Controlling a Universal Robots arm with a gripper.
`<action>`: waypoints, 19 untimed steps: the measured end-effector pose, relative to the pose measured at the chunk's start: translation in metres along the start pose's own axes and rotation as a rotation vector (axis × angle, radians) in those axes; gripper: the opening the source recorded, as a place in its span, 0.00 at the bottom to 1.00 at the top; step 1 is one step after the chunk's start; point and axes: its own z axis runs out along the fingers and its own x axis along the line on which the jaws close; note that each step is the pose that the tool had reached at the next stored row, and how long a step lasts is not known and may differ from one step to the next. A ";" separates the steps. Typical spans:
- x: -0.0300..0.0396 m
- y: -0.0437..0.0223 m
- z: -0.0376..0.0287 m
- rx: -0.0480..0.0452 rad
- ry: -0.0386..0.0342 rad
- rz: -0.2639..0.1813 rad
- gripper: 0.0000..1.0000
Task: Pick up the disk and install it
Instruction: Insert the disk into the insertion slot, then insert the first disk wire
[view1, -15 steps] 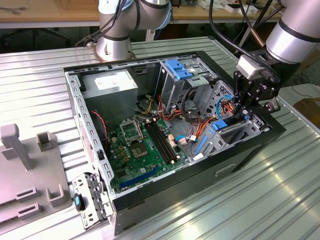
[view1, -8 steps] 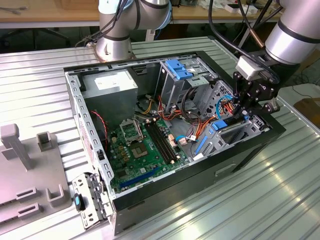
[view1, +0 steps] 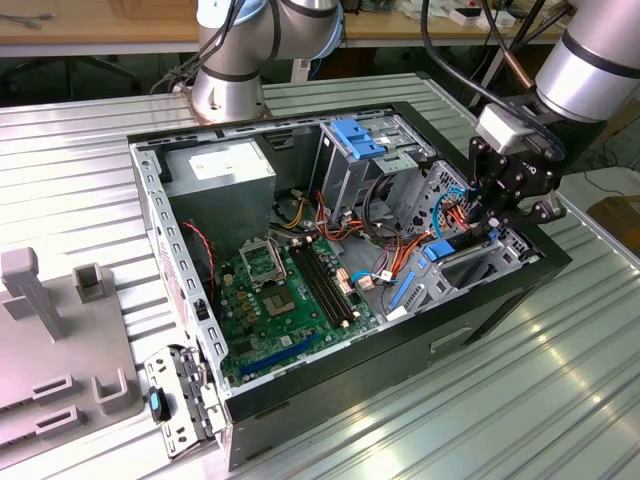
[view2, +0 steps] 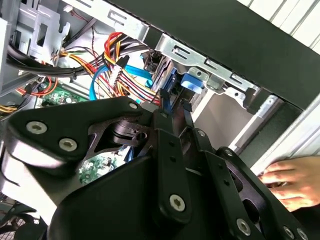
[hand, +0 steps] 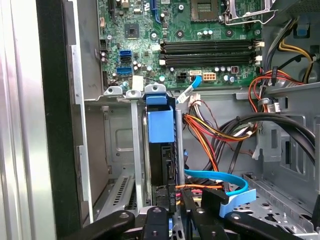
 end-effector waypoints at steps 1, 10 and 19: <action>0.0000 -0.0001 -0.0011 0.0000 -0.0001 0.000 0.24; 0.0000 -0.0001 -0.0014 0.0000 0.0000 0.000 0.11; 0.0042 0.0070 -0.0027 0.0000 0.0003 -0.001 0.11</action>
